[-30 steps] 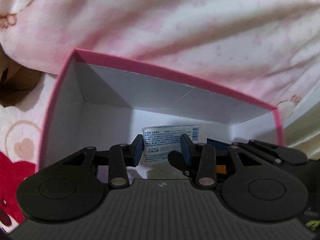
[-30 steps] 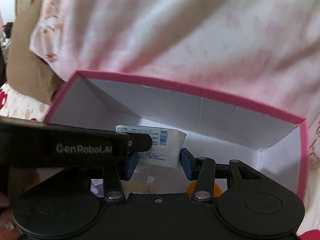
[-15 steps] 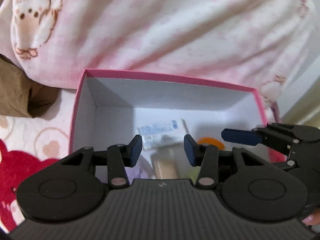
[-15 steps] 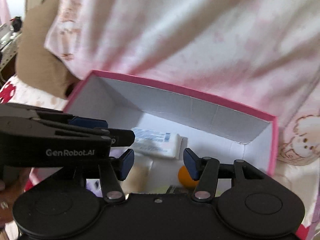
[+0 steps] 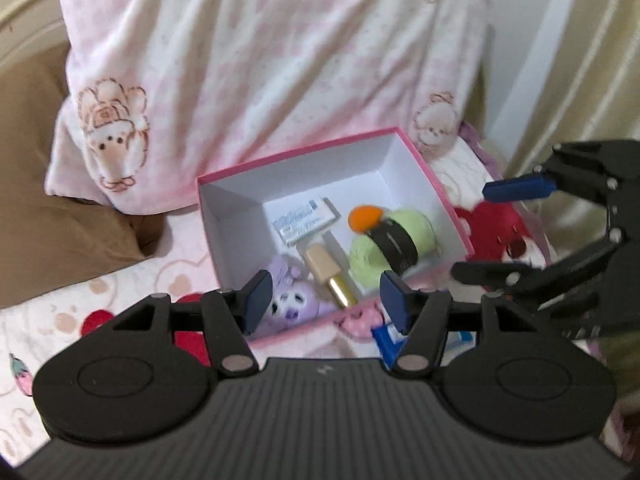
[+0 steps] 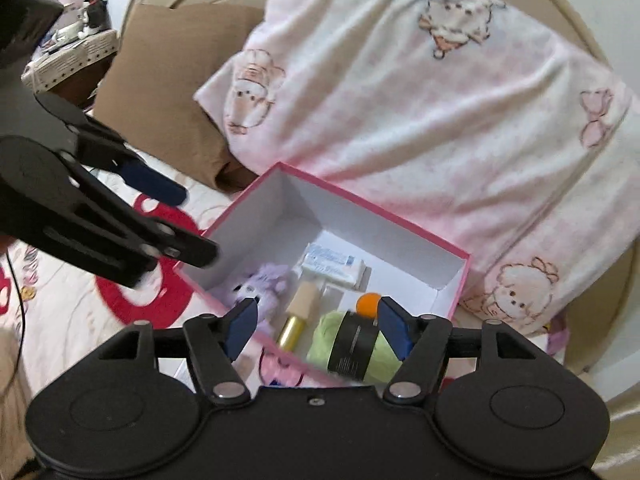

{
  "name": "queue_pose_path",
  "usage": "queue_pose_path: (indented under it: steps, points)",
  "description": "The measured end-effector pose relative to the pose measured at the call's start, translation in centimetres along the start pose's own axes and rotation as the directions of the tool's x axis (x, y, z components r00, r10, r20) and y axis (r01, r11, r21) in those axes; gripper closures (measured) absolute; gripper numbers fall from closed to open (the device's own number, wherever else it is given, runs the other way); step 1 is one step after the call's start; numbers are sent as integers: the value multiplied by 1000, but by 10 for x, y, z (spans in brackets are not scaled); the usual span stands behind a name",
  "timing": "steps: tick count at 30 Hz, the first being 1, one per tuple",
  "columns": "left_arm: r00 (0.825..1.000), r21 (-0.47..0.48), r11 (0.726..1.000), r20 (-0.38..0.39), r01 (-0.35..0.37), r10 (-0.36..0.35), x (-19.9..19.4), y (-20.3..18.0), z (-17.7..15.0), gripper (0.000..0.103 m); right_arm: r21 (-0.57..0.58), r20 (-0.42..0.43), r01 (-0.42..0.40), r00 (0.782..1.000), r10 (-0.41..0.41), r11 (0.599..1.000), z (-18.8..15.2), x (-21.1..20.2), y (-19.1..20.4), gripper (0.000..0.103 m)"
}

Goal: Organize objects
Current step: 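Withdraw the left tool from the pink box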

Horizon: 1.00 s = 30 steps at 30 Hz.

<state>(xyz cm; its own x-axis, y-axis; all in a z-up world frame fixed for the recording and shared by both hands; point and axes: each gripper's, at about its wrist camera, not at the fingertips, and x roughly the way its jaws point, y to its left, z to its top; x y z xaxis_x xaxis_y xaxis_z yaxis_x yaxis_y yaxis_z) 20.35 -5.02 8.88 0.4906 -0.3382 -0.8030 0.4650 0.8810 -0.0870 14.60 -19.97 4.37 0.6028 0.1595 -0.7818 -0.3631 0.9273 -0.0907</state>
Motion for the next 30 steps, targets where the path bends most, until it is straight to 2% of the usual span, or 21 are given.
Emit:
queue_pose_path:
  steps: [3,6,9,14,17,21,23,26,30]
  points:
    - [1000,34,999,-2,10,-10,-22,-4,-21,39,-14,-3,-35,999,35,999,-18,-20,12,23]
    - [999,89,995,-13,44,-43,-32,-14,-43,39,-52,-17,-73,997,72,996,-34,-35,29,23]
    - [999,123,992,-34,40,-36,-35,-25,-67,40,-48,-17,-101,995,100,994,-49,-43,42,23]
    - [994,88,992,-71,87,-81,-25,-31,-95,39,-56,-22,-138,990,137,989,-74,-43,61,21]
    - [990,80,988,-72,130,-125,-16,-32,-110,39,-59,-57,-170,984,167,984,-85,-36,66,21]
    - [981,3,985,-97,172,-171,5,-26,-123,39,-50,-65,-185,981,182,982,-92,-31,69,20]
    - [982,-1,986,-88,169,-168,14,-24,-129,38,-37,-66,-192,980,190,981,-95,-24,71,19]
    - [989,20,991,-63,132,-131,23,-23,-137,36,-42,-86,-214,974,210,976,-100,-10,78,12]
    - [991,-9,993,-59,116,-116,36,-13,-146,29,-69,-134,-231,966,220,971,-109,12,91,12]
